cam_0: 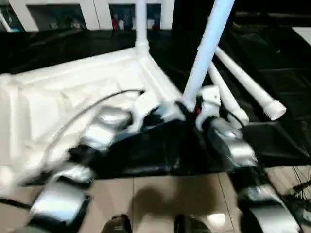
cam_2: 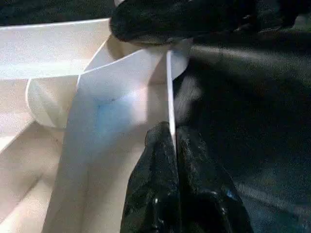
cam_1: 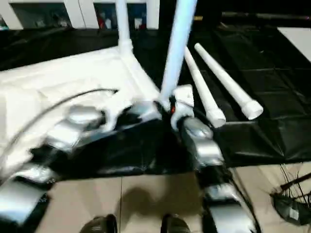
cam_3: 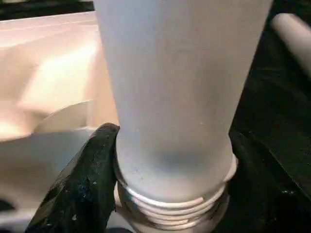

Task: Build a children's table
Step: Rotate leg to tighten

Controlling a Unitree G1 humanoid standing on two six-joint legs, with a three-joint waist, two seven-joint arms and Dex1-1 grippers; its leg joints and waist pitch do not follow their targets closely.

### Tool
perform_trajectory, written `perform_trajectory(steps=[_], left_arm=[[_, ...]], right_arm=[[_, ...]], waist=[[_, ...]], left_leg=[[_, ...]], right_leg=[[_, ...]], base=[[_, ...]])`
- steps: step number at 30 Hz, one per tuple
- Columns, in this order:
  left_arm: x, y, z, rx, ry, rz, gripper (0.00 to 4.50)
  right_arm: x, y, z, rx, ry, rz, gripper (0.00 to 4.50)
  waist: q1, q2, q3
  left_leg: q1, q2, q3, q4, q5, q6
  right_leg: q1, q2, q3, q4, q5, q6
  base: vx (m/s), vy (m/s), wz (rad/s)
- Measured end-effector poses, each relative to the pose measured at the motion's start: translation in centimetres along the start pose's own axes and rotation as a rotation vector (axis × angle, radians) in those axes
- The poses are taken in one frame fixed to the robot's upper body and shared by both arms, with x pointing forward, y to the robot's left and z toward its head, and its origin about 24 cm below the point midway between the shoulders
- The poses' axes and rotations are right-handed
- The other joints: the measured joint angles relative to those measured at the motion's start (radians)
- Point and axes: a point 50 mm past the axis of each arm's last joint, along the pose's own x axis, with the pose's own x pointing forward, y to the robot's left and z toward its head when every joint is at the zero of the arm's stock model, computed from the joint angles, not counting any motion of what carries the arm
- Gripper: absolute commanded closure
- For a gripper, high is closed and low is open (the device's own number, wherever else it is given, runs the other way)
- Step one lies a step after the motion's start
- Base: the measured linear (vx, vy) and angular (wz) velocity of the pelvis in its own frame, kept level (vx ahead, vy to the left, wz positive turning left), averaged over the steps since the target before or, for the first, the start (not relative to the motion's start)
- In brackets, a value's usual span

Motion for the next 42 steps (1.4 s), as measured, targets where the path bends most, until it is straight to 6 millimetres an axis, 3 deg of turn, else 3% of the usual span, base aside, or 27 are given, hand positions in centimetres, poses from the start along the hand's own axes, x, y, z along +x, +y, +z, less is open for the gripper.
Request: perform_trajectory(steps=[8, 9, 18, 23, 31, 42], left_arm=[[0.5, 0.0, 0.2, 0.035, 0.004, 0.034, 4.5], [0.4, 0.0, 0.2, 0.04, 0.005, 0.033, 4.5], [-2.0, 1.2, -0.7, 0.115, 0.001, 0.031, 4.5], [-3.7, 1.4, -1.4, 0.173, -0.013, -0.04, 4.5], [-6.3, 1.1, -2.6, 0.195, -0.026, -0.176, 4.5], [-7.0, 0.0, -3.0, 0.195, -0.028, -0.327, 4.5]], right_arm=[[0.8, 0.7, 0.0, 0.003, -0.031, -0.065, 1.78], [0.7, 0.6, 0.0, 0.013, -0.034, -0.051, 1.22], [-0.2, 0.6, 0.2, -0.021, -0.052, 0.136, 0.54], [-1.7, -0.1, 1.2, -0.159, -0.034, 0.303, 0.54], [-5.0, -1.5, 1.0, -0.278, 0.047, 0.593, 0.54], [-5.7, -0.6, 1.2, -0.32, 0.084, 0.78, 0.54]], waist=[[-0.001, 0.0, -0.001], [-0.001, 0.0, 0.0], [-0.011, -0.003, 0.002], [0.0, -0.003, 0.002], [0.001, -0.002, 0.002], [0.012, -0.002, 0.003]], left_leg=[[-0.001, 0.0, 0.0, -0.001, 0.0, 0.0], [-0.001, 0.0, 0.0, -0.001, 0.0, 0.0], [-0.002, 0.002, -0.003, -0.008, 0.0, 0.0], [-0.002, 0.003, -0.003, -0.01, 0.003, 0.005], [-0.004, 0.003, -0.001, -0.013, 0.002, 0.006], [-0.003, 0.003, 0.0, -0.012, 0.003, 0.005]], right_leg=[[0.0, 0.0, -0.001, -0.001, -0.001, 0.003], [0.0, 0.0, -0.001, -0.001, -0.001, 0.003], [-0.006, 0.002, -0.004, 0.0, 0.001, 0.004], [-0.008, 0.004, -0.004, -0.001, -0.003, 0.008], [-0.008, 0.004, -0.003, -0.008, -0.005, 0.007], [-0.007, 0.004, -0.002, -0.006, -0.005, 0.007]], base=[[0.0, 0.0, 0.0], [0.0, 0.0, 0.0], [0.0, 0.0, 0.0], [0.0, 0.0, 0.0], [0.0, 0.0, 0.0], [0.0, 0.0, 0.0]])
